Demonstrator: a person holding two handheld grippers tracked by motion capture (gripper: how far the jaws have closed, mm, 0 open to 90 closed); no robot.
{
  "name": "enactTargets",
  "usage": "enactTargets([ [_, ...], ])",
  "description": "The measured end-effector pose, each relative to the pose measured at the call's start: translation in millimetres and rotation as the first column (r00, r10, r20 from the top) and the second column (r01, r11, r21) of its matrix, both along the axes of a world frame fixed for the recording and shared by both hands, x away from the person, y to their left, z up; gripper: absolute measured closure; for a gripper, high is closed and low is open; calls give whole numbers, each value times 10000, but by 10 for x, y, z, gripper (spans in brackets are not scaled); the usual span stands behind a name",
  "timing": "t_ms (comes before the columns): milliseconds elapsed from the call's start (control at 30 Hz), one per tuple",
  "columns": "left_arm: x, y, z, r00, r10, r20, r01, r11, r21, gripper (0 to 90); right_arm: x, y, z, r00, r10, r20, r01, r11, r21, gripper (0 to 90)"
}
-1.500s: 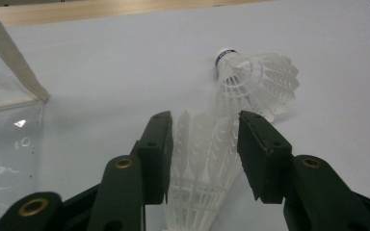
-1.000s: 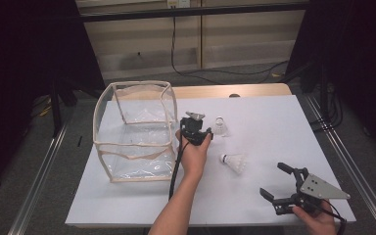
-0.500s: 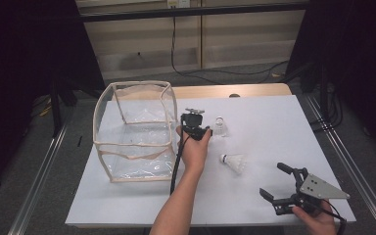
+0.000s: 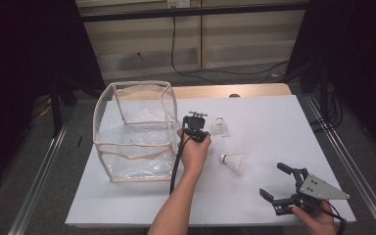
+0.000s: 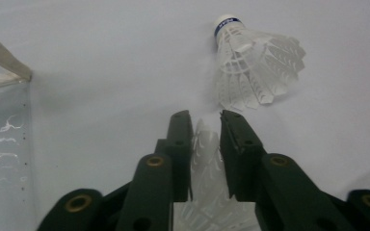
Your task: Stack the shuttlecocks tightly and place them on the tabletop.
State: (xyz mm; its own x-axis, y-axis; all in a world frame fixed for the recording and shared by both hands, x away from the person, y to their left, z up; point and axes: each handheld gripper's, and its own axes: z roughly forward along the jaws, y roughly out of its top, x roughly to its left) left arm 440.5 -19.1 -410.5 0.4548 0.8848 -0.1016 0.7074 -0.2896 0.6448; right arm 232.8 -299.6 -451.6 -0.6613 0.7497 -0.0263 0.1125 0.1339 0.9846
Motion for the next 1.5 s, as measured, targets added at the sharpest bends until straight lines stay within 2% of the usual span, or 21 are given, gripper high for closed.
enactTargets([
  [200,-22,34,31,9997,-112,196,110,9999,109,868,1,3,-2,10000,13,-7,-13,10000,4,1],
  [400,-45,47,103,9941,-454,989,414,9983,418,886,3,4,-1,10000,10,32,-10,10000,4,1],
  [467,-38,48,103,9926,-557,1077,512,9977,444,886,0,6,0,10000,-7,13,7,10000,-16,1],
  [533,-27,47,93,9889,-856,1216,791,9952,574,886,0,8,0,10000,0,12,0,10000,-13,1],
  [633,-19,37,61,9853,-1222,1195,1125,9901,843,886,-1,6,0,10000,0,0,0,10000,-3,1],
  [733,-16,34,43,9775,-1668,1293,1542,9828,1020,887,2,0,-2,10000,4,-2,-4,10000,-12,1],
  [767,-18,30,39,9725,-1876,1382,1750,9796,988,887,-1,-1,-1,10000,-14,-33,14,10000,4,0],
  [867,-28,27,36,9672,-2066,1476,1957,9770,851,887,-1,-3,-2,10000,-15,-14,15,10000,-25,1],
  [1033,-55,15,25,9648,-2170,1482,2129,9761,435,881,1,4,-2,10000,6,23,-6,10000,-12,1],
  [1233,-79,-8,-59,9707,-2102,1162,2117,9773,-1,837,-2,6,-3,10000,-1,-6,0,10000,-47,1],
  [1267,-85,-12,-62,9743,-1965,1102,1989,9799,-114,820,-3,5,-3,10000,0,-28,0,10000,-40,1],
  [1500,-84,-47,-32,9837,-1280,1260,1332,9905,-333,649,3,2,-7,10000,41,-9,-41,10000,-86,1],
])
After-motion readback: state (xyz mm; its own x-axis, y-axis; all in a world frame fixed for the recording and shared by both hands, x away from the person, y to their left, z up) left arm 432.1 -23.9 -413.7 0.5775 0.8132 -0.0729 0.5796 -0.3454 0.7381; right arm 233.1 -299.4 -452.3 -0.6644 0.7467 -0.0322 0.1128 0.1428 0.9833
